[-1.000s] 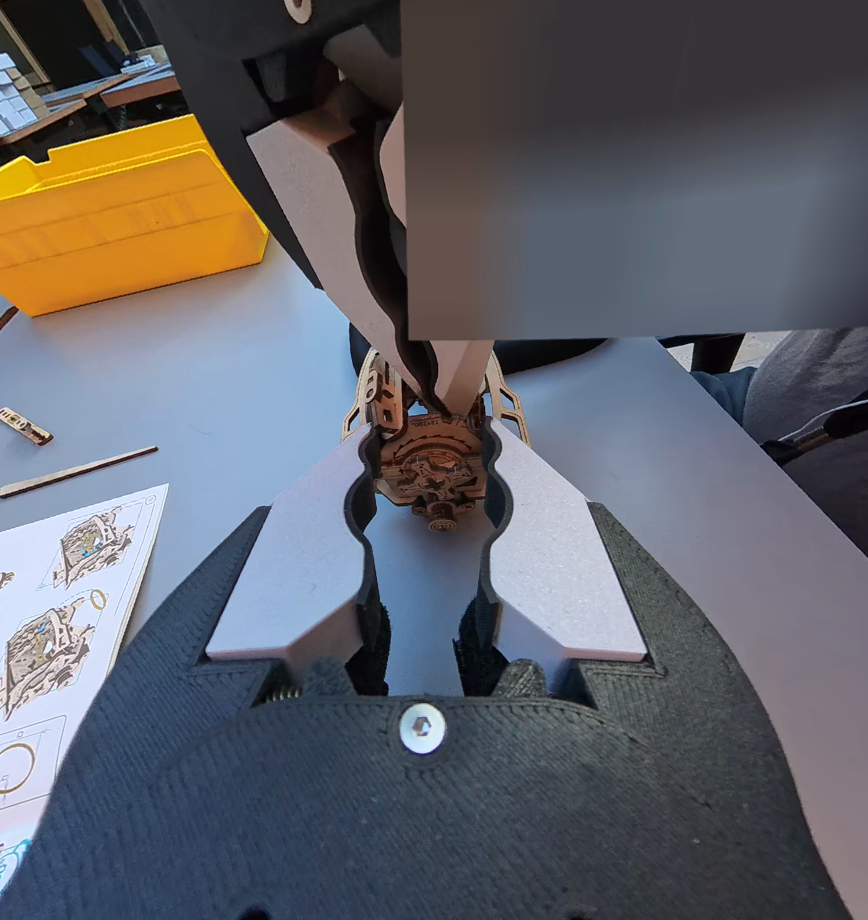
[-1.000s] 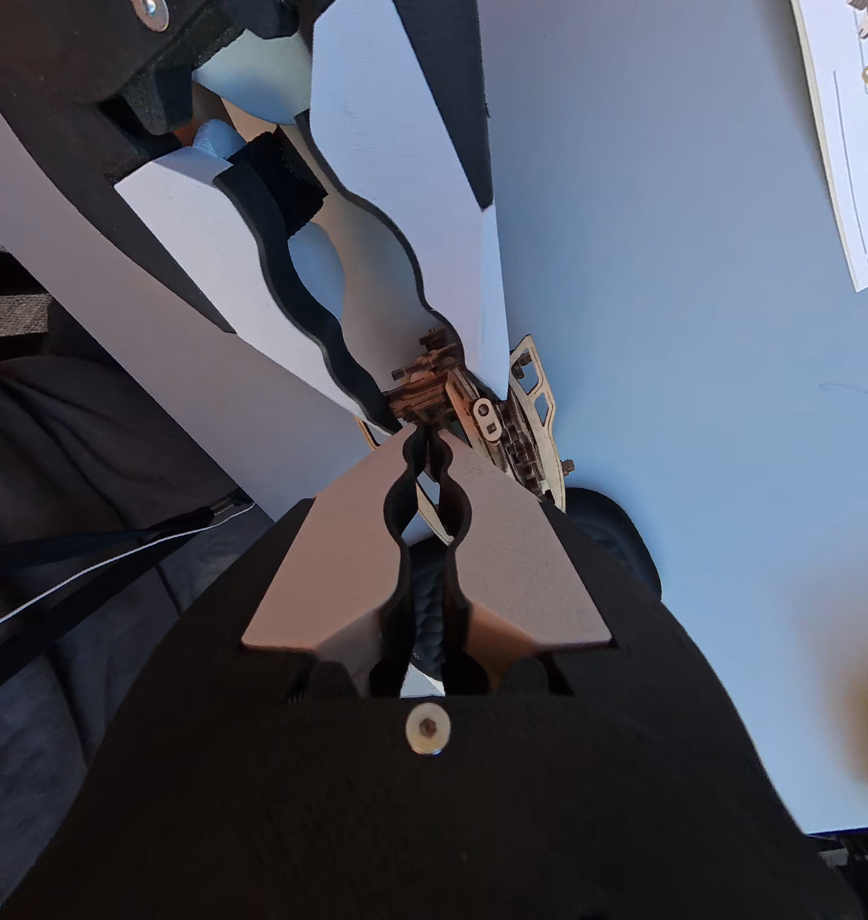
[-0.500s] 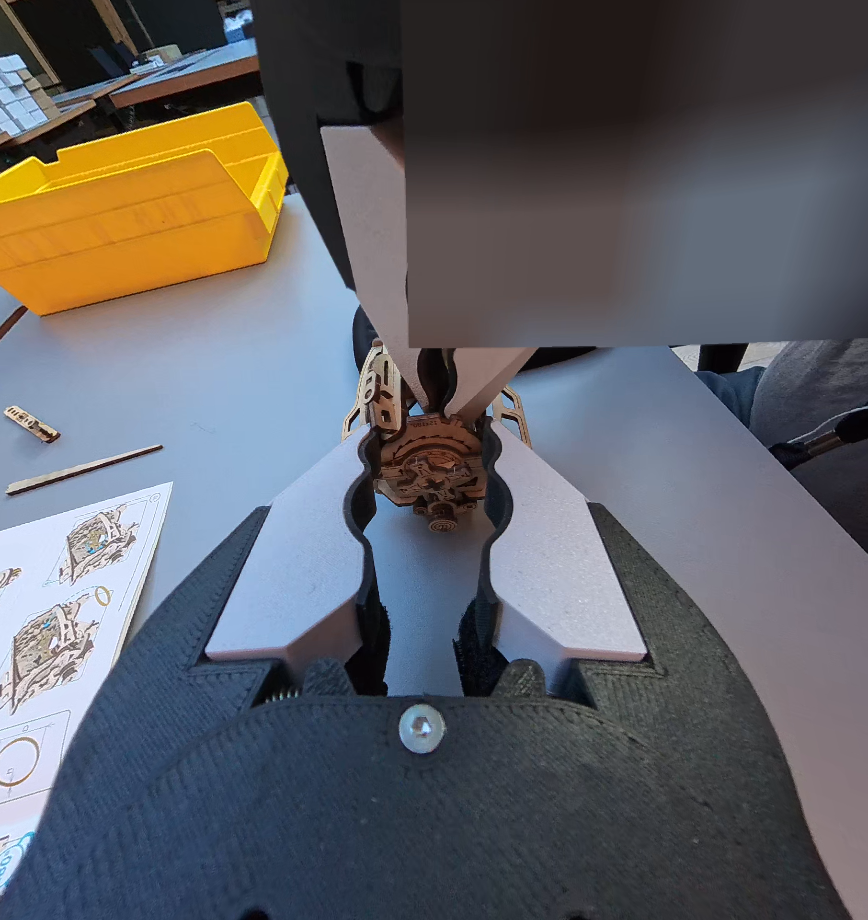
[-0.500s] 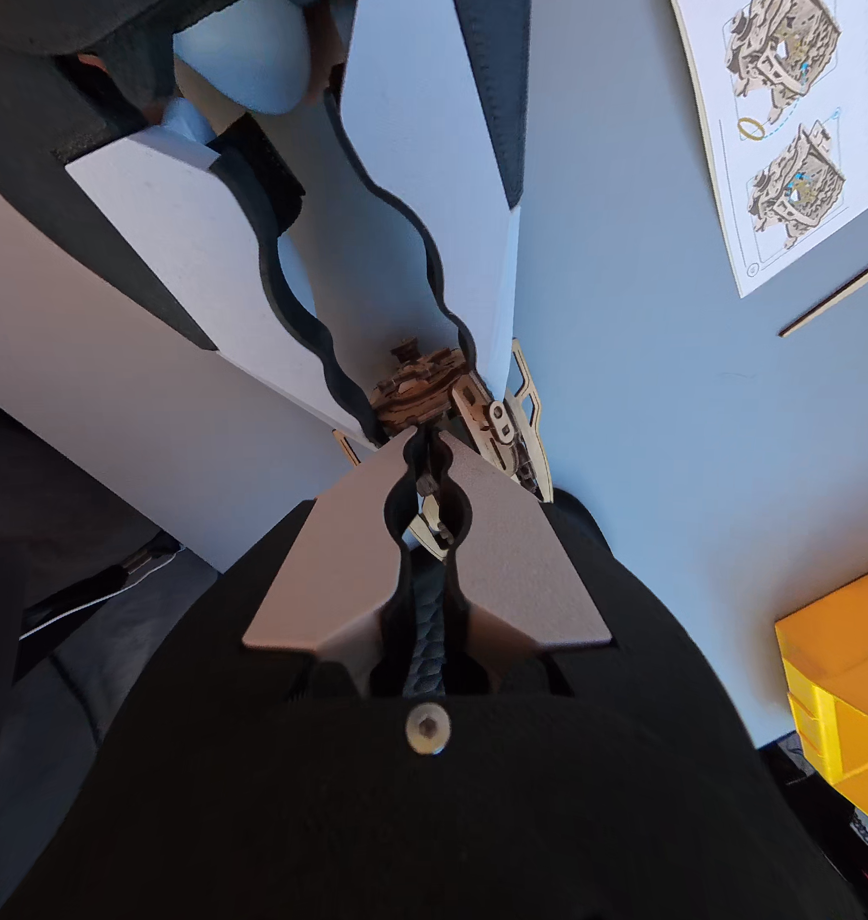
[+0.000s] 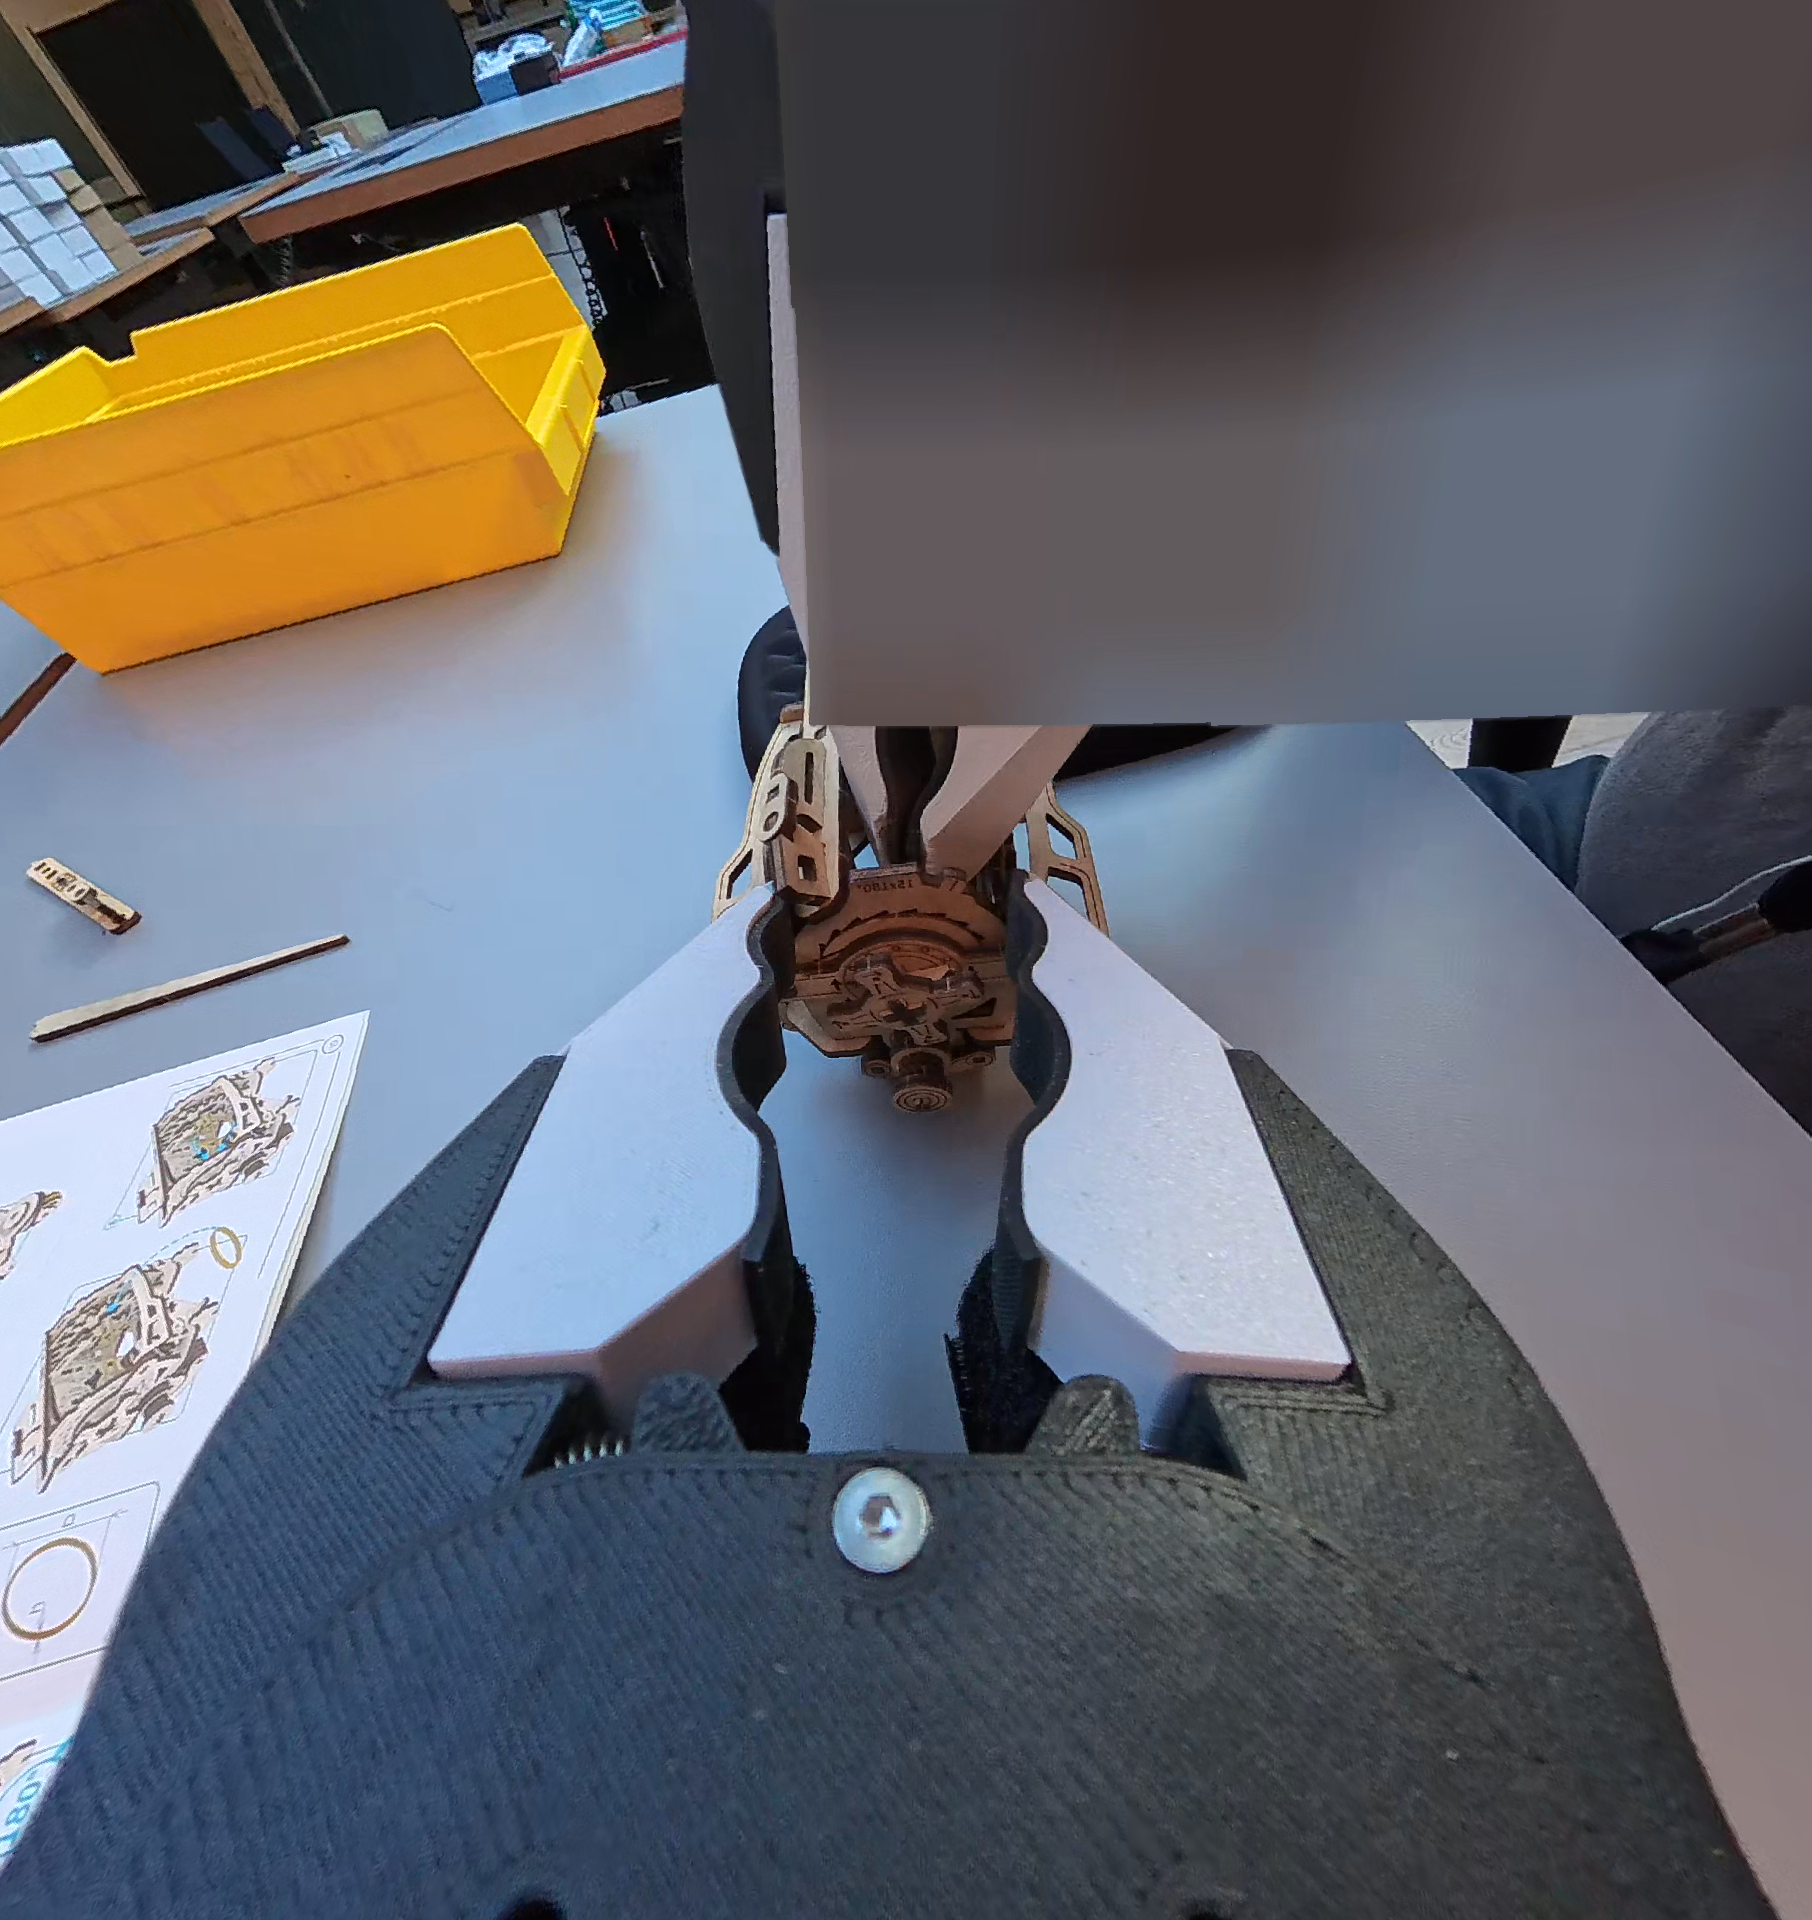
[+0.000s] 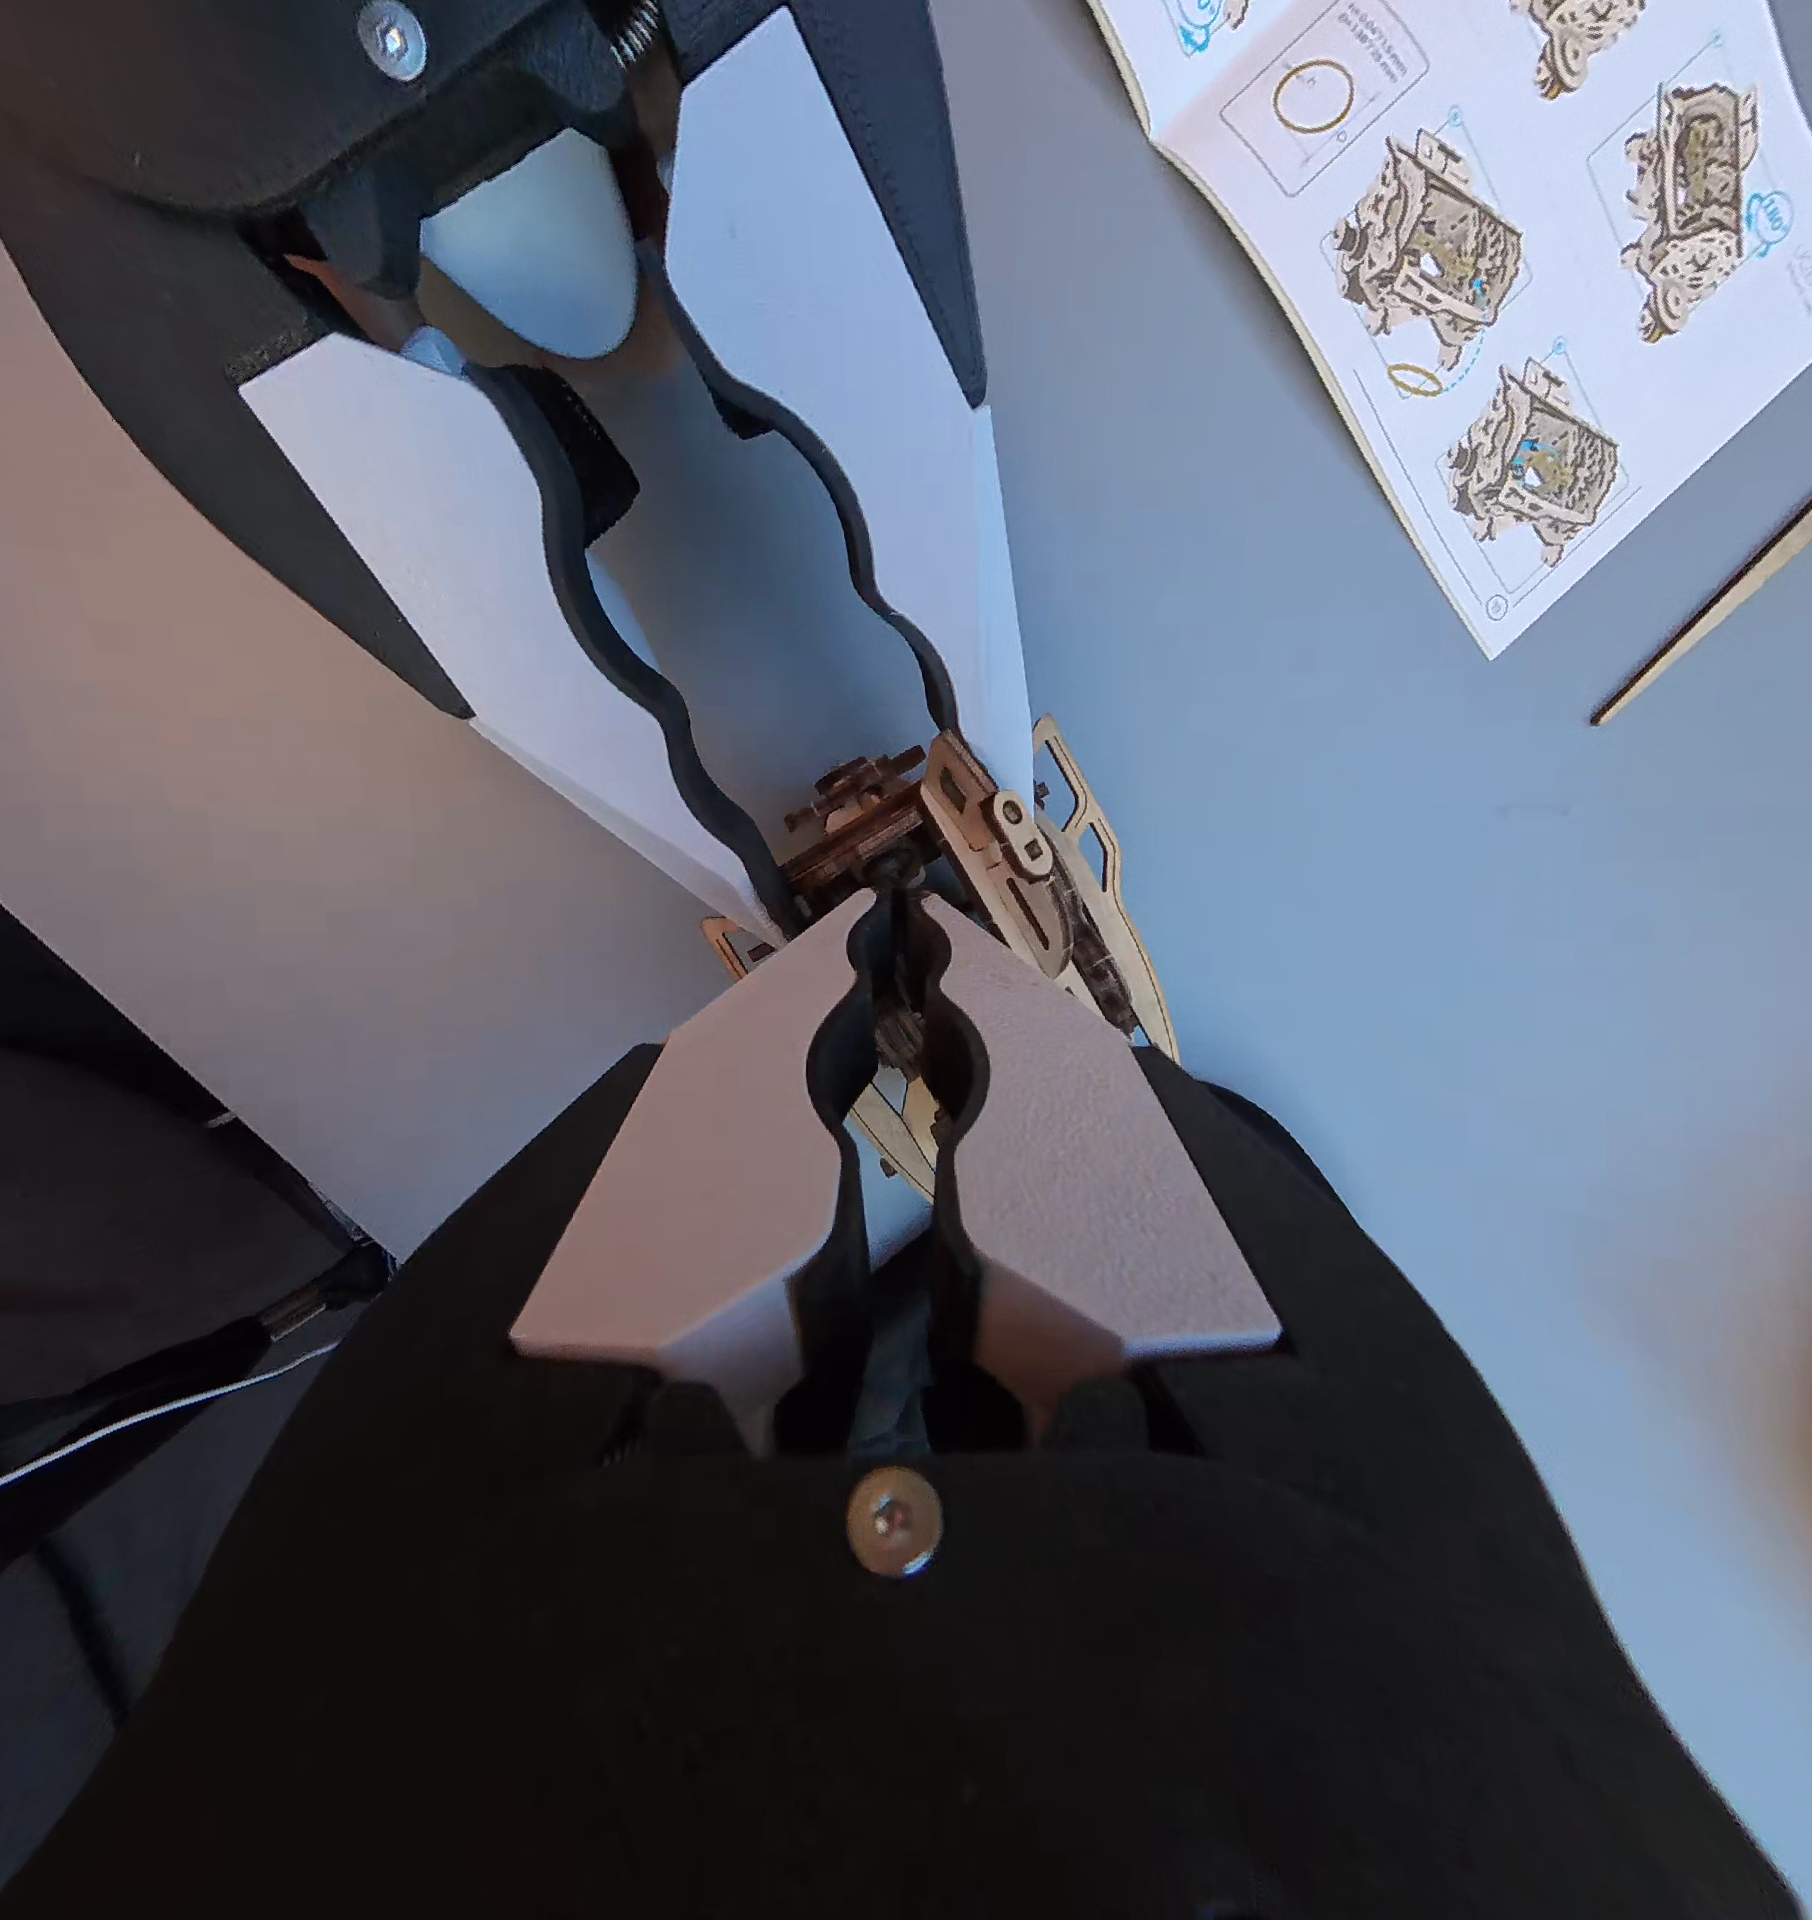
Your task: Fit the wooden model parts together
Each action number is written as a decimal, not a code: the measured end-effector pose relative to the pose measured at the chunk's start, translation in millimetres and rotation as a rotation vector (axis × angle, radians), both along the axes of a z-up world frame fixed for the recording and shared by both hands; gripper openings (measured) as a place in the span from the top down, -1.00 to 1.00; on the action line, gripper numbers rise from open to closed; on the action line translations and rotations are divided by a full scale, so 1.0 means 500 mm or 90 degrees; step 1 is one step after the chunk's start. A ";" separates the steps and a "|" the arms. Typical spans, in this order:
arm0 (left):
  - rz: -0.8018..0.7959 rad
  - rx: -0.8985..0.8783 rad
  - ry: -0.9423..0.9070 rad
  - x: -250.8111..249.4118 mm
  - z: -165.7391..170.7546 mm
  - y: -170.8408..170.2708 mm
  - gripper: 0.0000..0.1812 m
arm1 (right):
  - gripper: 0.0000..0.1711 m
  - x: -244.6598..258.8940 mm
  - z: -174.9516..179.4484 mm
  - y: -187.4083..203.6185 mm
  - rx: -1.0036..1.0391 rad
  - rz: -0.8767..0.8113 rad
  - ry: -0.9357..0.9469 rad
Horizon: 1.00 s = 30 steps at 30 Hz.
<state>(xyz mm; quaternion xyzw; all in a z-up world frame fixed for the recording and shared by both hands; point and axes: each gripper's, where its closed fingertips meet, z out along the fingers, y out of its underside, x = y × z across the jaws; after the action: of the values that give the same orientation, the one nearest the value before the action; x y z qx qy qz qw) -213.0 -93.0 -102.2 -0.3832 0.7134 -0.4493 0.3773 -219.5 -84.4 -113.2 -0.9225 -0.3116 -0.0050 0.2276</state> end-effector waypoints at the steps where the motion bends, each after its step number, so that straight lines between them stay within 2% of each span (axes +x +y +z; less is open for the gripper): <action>1: 0.000 0.000 0.000 0.000 0.000 0.000 0.58 | 1.00 0.000 -0.001 0.000 0.004 0.000 0.002; 11: 0.000 0.000 0.000 0.000 0.000 0.000 0.58 | 1.00 0.001 0.002 0.002 0.042 -0.021 0.033; 30: -0.003 0.001 -0.001 0.000 0.000 -0.001 0.58 | 1.00 -0.001 0.011 0.005 0.112 0.010 0.036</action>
<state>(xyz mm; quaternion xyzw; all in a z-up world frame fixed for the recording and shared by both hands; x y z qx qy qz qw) -213.2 -93.6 -102.3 -0.3812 0.7144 -0.4495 0.3772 -219.8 -82.0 -107.8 -0.8963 -0.3108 -0.0047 0.3163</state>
